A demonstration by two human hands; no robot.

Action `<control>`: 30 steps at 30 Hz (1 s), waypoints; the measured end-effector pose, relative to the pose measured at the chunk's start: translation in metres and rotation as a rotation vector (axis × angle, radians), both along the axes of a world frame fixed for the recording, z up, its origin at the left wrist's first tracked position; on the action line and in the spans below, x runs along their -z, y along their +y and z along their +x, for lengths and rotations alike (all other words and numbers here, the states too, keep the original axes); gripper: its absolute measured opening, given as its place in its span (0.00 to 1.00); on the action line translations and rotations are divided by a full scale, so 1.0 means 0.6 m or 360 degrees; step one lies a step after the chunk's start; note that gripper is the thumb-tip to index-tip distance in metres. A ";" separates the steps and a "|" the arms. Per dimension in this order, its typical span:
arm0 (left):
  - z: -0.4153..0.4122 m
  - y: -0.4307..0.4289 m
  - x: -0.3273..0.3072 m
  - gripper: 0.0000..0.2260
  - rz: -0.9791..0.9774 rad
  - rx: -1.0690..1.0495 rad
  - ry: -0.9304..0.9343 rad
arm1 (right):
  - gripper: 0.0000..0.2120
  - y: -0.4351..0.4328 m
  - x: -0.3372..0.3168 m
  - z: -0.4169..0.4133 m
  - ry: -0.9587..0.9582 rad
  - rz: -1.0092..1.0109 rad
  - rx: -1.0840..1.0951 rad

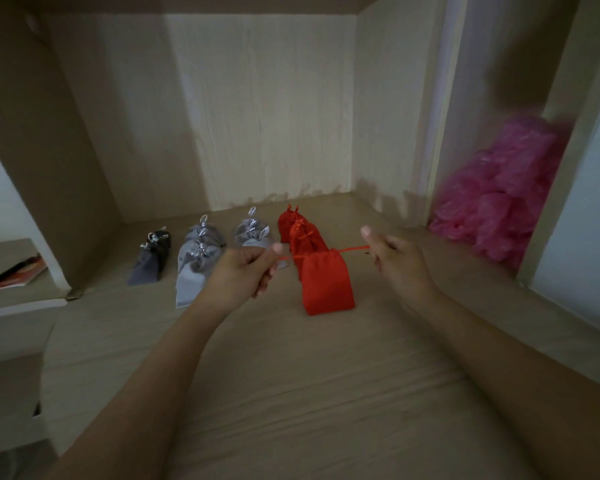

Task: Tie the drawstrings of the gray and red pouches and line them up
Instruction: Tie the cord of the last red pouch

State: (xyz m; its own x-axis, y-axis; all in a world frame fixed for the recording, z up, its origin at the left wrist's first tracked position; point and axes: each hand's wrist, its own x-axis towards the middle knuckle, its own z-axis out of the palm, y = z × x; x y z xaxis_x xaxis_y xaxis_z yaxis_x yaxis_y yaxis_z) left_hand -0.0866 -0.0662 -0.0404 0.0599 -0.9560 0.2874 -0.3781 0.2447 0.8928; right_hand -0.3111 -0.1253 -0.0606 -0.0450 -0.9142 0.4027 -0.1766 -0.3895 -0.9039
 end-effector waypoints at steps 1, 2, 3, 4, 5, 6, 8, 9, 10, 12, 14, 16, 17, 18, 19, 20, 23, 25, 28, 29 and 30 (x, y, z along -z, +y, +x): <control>0.000 -0.001 0.000 0.18 0.0001 0.0041 0.0083 | 0.24 0.000 -0.002 0.000 -0.0092 0.0019 -0.0026; 0.000 -0.002 -0.001 0.17 0.0013 0.0092 0.0165 | 0.24 -0.002 -0.004 0.001 -0.0185 0.0035 -0.0077; 0.000 -0.004 -0.001 0.16 0.0032 0.0144 0.0236 | 0.23 -0.005 -0.006 0.001 -0.0262 0.0060 -0.0126; 0.002 -0.004 -0.001 0.15 0.0050 0.0180 0.0287 | 0.23 -0.006 -0.007 0.002 -0.0301 0.0084 -0.0148; 0.004 -0.005 -0.001 0.14 0.0060 0.0197 0.0312 | 0.23 -0.007 -0.007 0.004 -0.0324 0.0119 -0.0146; 0.006 -0.006 0.000 0.14 0.0059 0.0191 0.0322 | 0.22 -0.008 -0.005 0.004 -0.0352 0.0162 -0.0128; 0.012 -0.009 0.001 0.15 0.0050 0.0134 0.0353 | 0.23 -0.012 0.000 0.002 -0.0499 0.0267 -0.0096; 0.014 -0.010 0.002 0.15 0.0043 0.0098 0.0363 | 0.23 -0.015 0.001 -0.001 -0.0586 0.0303 -0.0096; 0.016 -0.012 0.003 0.15 0.0032 0.0067 0.0360 | 0.23 -0.018 0.001 -0.005 -0.0656 0.0325 -0.0108; 0.018 -0.014 0.005 0.15 -0.0010 0.0018 0.0323 | 0.23 -0.021 -0.002 -0.007 -0.0789 0.0351 -0.0157; 0.019 -0.016 0.006 0.15 -0.0089 -0.0045 0.0290 | 0.22 -0.020 -0.006 -0.002 -0.0937 0.0365 -0.0231; 0.019 -0.016 0.005 0.16 -0.0155 -0.0078 0.0339 | 0.22 -0.017 -0.011 0.005 -0.1063 0.0412 -0.0312; 0.019 -0.015 0.004 0.16 -0.0162 -0.0064 0.0407 | 0.21 -0.015 -0.015 0.008 -0.1107 0.0450 -0.0353; 0.019 -0.014 0.002 0.17 -0.0155 -0.0021 0.0505 | 0.20 -0.014 -0.018 0.008 -0.1144 0.0484 -0.0396; 0.018 -0.012 0.001 0.19 -0.0132 0.0044 0.0634 | 0.19 -0.014 -0.021 0.009 -0.1181 0.0506 -0.0441; 0.017 -0.009 -0.002 0.19 -0.0101 0.0123 0.0784 | 0.19 -0.011 -0.025 0.009 -0.1225 0.0515 -0.0478; 0.009 0.001 -0.012 0.16 -0.0037 0.0309 0.1224 | 0.16 0.000 -0.034 0.014 -0.1339 0.0542 -0.0587; 0.000 0.005 -0.014 0.15 0.0002 0.0346 0.1382 | 0.17 0.012 -0.037 0.022 -0.1335 0.0599 -0.0683; -0.009 0.005 -0.011 0.15 0.0055 0.0315 0.1568 | 0.18 0.029 -0.040 0.039 -0.1312 0.0712 -0.0736; -0.009 0.005 -0.010 0.13 0.0078 0.0304 0.1609 | 0.18 0.036 -0.043 0.045 -0.1310 0.0730 -0.0733; -0.009 0.003 -0.009 0.10 0.0097 0.0314 0.1627 | 0.17 0.042 -0.044 0.051 -0.1311 0.0734 -0.0743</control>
State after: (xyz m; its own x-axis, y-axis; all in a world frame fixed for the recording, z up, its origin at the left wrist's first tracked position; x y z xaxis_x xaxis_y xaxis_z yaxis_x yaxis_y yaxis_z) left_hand -0.0922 -0.0643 -0.0350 0.0886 -0.9863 0.1388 0.6069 0.1640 0.7777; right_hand -0.2807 -0.1001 -0.0342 0.2495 -0.9682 0.0164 0.6385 0.1517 -0.7545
